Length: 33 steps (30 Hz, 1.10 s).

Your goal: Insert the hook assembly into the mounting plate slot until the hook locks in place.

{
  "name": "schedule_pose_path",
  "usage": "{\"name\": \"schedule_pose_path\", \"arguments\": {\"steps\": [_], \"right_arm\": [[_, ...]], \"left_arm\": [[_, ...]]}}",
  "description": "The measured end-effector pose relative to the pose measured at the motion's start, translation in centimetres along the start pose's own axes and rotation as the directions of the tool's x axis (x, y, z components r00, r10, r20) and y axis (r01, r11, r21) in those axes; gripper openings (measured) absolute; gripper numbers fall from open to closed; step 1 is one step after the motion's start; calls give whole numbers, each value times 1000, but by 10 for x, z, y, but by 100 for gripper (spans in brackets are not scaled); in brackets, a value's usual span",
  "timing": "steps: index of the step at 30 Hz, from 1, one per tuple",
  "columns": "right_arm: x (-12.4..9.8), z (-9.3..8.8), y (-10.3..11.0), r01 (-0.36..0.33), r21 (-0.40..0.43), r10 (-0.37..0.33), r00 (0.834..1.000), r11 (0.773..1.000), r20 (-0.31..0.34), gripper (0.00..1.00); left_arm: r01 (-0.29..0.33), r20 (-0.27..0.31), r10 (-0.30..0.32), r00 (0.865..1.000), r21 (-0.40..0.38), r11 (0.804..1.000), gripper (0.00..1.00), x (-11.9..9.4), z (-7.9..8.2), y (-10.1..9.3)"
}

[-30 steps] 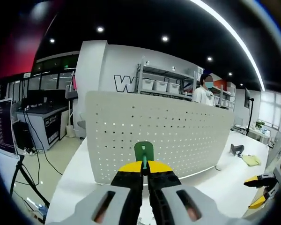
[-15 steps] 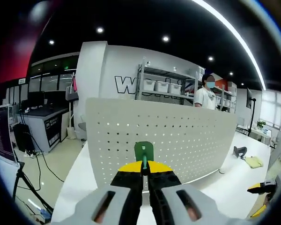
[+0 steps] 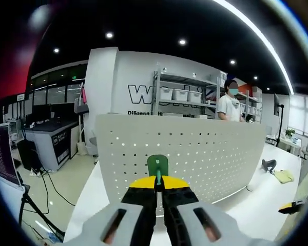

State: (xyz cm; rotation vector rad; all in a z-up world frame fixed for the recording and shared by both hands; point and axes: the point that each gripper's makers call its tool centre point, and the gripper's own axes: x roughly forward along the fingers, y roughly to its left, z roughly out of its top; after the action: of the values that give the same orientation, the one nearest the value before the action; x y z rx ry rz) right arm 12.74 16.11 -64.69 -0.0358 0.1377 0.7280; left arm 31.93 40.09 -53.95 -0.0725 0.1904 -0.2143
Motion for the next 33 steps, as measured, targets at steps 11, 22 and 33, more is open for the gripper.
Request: {"name": "schedule_pose_path", "arguments": {"steps": [11, 22, 33], "right_arm": [[-1, 2, -1, -7, 12, 7, 1000, 1000, 10, 63], [-3, 2, -8, 11, 14, -11, 1000, 1000, 5, 62], [-6, 3, -12, 27, 13, -27, 1000, 1000, 12, 62]], "left_arm": [[-32, -12, 32, 999, 22, 999, 2, 13, 4, 13], [-47, -13, 47, 999, 37, 998, 2, 32, 11, 19], [-66, -21, 67, 998, 47, 997, 2, 47, 14, 27]]}}
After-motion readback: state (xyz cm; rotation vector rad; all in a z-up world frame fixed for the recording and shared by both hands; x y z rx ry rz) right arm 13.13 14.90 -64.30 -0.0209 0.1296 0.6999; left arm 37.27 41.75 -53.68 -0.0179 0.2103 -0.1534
